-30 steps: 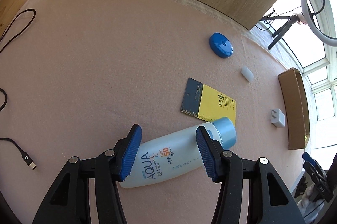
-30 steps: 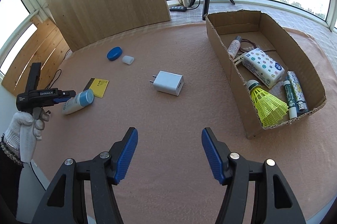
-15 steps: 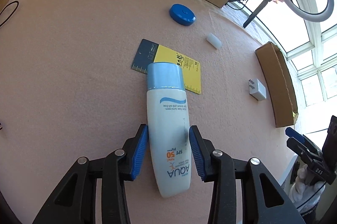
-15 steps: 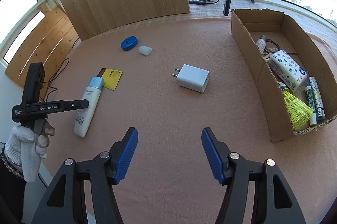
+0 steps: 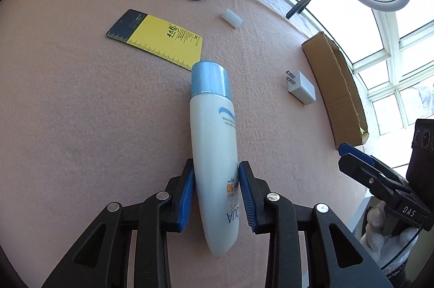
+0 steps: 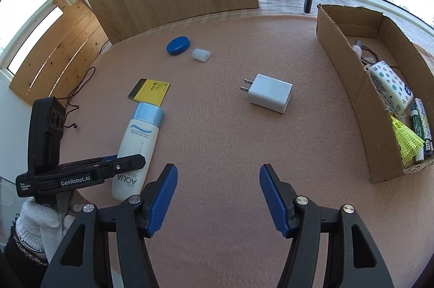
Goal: Organize objects
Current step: 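Move the left tool to the AQUA sunscreen bottle and grasp it, then grasp the sunscreen bottle with the right tool while the left tool holds it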
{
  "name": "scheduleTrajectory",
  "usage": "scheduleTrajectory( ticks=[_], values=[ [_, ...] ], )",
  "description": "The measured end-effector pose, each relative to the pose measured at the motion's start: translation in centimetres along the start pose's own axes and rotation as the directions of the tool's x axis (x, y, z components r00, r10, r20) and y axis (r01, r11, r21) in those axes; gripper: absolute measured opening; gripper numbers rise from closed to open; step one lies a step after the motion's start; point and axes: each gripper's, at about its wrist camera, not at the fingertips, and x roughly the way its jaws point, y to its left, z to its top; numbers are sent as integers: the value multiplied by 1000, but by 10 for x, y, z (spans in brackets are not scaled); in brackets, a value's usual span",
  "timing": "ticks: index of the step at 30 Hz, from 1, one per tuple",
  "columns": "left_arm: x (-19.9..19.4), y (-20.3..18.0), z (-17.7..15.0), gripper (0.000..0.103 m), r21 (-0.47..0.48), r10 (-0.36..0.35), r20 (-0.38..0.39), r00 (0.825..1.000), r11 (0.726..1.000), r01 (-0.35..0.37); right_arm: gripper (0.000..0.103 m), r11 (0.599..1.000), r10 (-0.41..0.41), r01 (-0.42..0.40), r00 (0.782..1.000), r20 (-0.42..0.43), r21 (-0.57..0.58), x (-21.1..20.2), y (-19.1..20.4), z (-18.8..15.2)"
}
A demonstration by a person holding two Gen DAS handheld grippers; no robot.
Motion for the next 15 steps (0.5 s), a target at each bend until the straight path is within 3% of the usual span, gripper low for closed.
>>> scheduleTrajectory(
  ticks=[4,7,11,15],
  values=[
    [2,-16,-9,37,39,12,0,1000,999,-12,59,1000,18,-18,1000,-11,-3,5,5,1],
    [-4,-24,-12,55,84,70,13,997,994,-71,59,999,44,-44,999,-19,3,9,9,3],
    [-10,-32,-11,56,164,127,20,992,978,-129,59,998,62,-61,997,-37,27,20,15,6],
    [-13,-34,-11,56,183,127,15,992,975,-127,59,992,114,-110,991,-74,58,37,23,10]
  ],
)
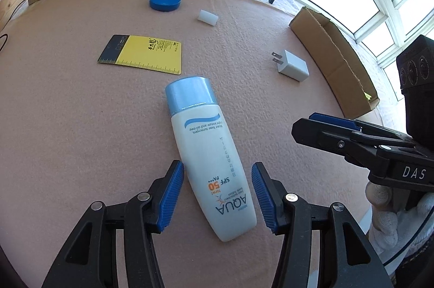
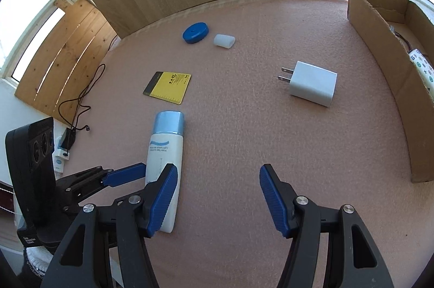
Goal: Organize objects
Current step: 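Grasp the sunscreen bottle with the right tool while the left tool holds it, then carry the sunscreen bottle into the box with both tools and release it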
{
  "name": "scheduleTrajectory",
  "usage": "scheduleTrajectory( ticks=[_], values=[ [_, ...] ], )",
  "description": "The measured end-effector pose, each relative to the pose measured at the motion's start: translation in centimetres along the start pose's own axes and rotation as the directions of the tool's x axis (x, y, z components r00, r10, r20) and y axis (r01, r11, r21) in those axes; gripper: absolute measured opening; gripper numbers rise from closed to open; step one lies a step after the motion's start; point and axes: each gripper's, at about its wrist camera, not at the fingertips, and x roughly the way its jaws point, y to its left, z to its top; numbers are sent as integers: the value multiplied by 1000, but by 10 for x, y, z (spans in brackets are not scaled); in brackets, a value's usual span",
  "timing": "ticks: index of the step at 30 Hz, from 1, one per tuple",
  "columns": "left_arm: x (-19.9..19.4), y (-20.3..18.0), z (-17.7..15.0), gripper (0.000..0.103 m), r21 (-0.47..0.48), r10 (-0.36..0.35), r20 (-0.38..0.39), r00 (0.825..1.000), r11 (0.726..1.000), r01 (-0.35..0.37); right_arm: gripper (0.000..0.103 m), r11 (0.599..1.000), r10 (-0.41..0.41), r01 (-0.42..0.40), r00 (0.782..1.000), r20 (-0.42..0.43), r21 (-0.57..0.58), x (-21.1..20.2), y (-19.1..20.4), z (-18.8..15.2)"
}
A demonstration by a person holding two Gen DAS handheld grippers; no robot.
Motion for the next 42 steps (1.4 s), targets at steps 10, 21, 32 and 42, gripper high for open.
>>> scheduleTrajectory(
  ticks=[10,21,32,42],
  values=[
    [0,7,0,56,-19,-17,-6,1000,1000,17,59,999,36,-39,996,-84,-27,34,27,4],
    [4,11,-3,54,-43,-38,-15,999,998,37,49,995,102,-103,982,-161,3,58,32,6],
    [8,-3,1,48,-52,-60,-13,998,997,59,37,994,112,-113,982,-153,3,51,28,4],
    [7,-53,22,48,7,-88,17,996,996,88,37,995,94,-92,993,-70,40,10,-2,8]
  ],
)
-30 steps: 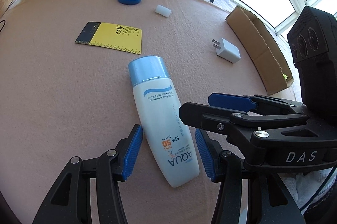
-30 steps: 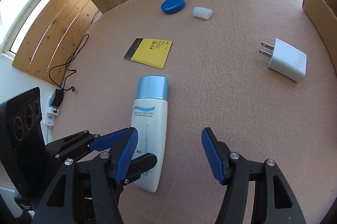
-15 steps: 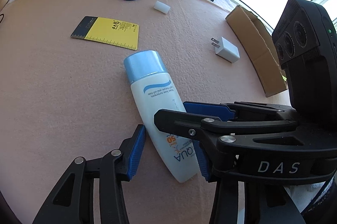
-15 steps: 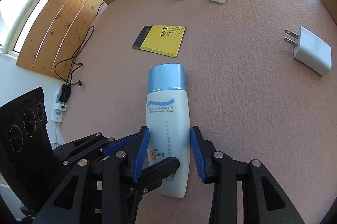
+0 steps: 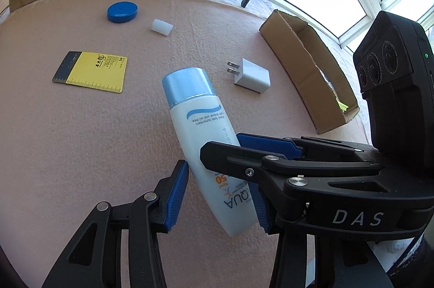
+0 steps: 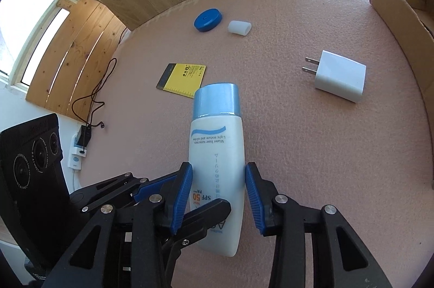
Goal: Organize objects
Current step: 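Carry the sunscreen bottle into the box with both tools and release it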
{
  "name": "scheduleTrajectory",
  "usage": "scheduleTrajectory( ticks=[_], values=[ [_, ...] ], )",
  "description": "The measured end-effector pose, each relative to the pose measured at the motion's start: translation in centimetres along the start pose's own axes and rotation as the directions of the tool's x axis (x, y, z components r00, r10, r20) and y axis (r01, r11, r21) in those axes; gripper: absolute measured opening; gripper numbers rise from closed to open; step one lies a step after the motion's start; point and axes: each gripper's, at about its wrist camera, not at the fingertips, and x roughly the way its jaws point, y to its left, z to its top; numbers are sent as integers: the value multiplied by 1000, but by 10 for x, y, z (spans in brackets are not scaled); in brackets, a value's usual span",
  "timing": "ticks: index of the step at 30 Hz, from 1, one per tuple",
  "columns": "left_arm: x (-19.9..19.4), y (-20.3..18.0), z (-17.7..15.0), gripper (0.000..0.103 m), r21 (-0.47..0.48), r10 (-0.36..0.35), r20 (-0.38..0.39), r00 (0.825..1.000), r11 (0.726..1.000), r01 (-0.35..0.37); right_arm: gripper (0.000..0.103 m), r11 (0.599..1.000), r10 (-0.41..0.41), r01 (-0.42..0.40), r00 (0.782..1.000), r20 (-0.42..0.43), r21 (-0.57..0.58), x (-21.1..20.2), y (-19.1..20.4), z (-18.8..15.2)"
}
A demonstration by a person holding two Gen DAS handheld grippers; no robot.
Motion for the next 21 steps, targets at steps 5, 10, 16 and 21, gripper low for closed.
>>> scheduleTrajectory(
  ticks=[5,10,16,21],
  values=[
    [2,-34,14,48,51,-15,19,1000,999,14,37,1000,-19,19,998,55,7,-30,-18,5],
    [5,-71,35,48,100,-34,47,998,995,29,37,999,-42,40,993,115,20,-62,-38,15],
    [20,-120,61,48,156,-69,70,995,986,57,37,996,-79,73,980,180,43,-99,-70,29],
    [37,-161,80,48,198,-96,80,992,977,78,37,993,-116,104,968,223,64,-128,-101,40]
  ],
)
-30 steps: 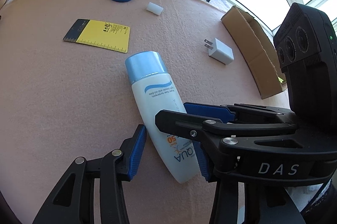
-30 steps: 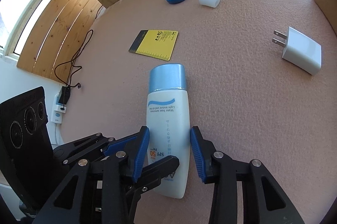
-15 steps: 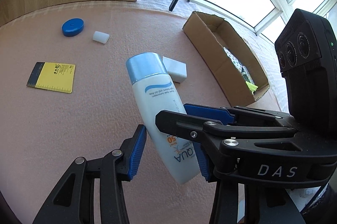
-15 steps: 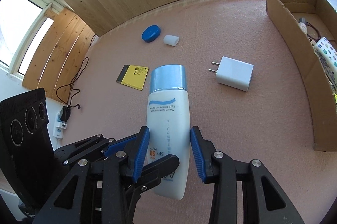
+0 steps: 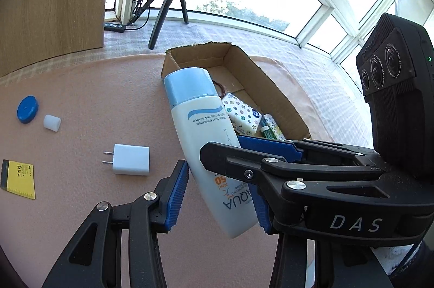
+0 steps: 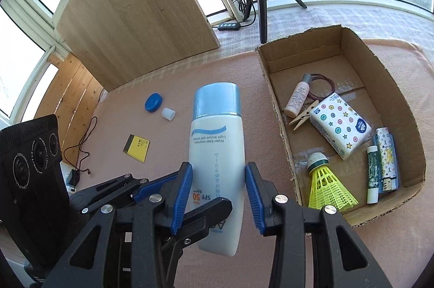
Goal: Organize objects
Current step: 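Carry the sunscreen bottle into the box with both tools and release it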
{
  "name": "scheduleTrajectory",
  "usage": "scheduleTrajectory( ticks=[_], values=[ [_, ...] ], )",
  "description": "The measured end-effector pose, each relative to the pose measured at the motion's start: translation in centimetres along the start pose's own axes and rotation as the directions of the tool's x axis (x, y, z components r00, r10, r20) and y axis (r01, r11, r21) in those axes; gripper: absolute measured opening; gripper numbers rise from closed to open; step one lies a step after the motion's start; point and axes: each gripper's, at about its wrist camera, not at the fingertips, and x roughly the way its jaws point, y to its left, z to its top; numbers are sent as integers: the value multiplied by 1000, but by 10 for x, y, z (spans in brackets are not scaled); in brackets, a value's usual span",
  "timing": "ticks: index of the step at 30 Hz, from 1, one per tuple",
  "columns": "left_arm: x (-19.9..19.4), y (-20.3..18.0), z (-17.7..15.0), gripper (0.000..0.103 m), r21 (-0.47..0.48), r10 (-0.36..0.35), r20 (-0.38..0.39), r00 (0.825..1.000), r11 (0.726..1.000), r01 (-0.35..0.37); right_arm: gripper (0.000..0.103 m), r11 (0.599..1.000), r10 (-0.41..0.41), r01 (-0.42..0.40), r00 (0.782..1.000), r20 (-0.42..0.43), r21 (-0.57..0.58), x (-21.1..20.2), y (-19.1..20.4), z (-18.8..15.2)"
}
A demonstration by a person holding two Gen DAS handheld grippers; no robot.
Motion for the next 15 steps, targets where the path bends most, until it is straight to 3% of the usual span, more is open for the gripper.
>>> scheduleTrajectory(
  ticks=[15],
  values=[
    [71,-81,51,48,80,-43,-16,999,996,44,37,994,-85,80,994,66,67,-32,-84,35]
  ],
)
